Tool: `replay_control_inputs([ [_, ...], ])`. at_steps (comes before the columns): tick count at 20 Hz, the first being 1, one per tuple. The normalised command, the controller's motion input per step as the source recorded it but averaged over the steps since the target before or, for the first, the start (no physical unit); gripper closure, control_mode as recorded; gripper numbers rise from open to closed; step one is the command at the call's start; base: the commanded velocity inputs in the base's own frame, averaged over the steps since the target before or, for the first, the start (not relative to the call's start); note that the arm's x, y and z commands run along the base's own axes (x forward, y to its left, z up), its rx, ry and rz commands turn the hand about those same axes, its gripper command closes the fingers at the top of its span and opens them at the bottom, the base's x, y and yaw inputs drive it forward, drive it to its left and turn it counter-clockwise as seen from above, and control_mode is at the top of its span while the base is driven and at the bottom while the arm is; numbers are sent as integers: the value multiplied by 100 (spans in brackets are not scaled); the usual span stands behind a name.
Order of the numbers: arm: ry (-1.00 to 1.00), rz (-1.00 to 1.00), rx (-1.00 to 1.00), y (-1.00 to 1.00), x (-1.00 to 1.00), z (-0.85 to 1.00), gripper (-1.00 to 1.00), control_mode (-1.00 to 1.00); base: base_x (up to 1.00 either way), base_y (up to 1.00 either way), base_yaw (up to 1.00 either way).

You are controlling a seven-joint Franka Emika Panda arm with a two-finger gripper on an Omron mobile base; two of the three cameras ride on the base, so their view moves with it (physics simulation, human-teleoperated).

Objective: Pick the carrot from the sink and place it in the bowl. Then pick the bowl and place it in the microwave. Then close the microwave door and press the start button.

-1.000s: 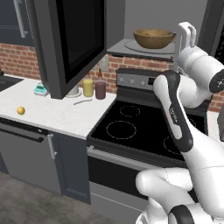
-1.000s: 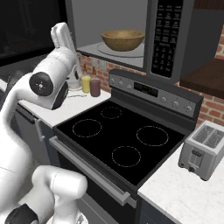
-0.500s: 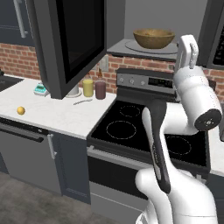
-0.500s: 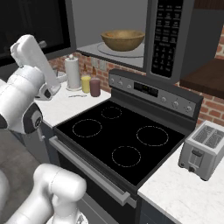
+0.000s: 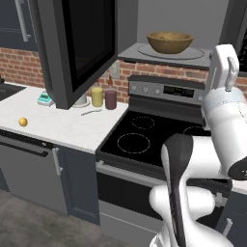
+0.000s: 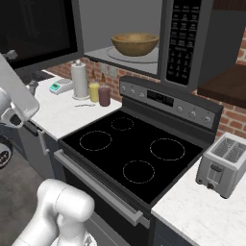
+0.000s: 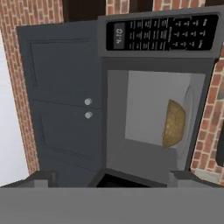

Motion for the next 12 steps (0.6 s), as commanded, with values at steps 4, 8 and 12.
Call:
replay_control_inputs([
  [4, 0, -7, 0, 43, -91, 0, -100, -100, 0, 0, 0],
  [8, -2, -5, 0, 55, -77, -5, -100, -100, 0, 0, 0],
  [12, -2, -5, 4, 63, -56, -17, -100, -100, 0, 0, 0],
])
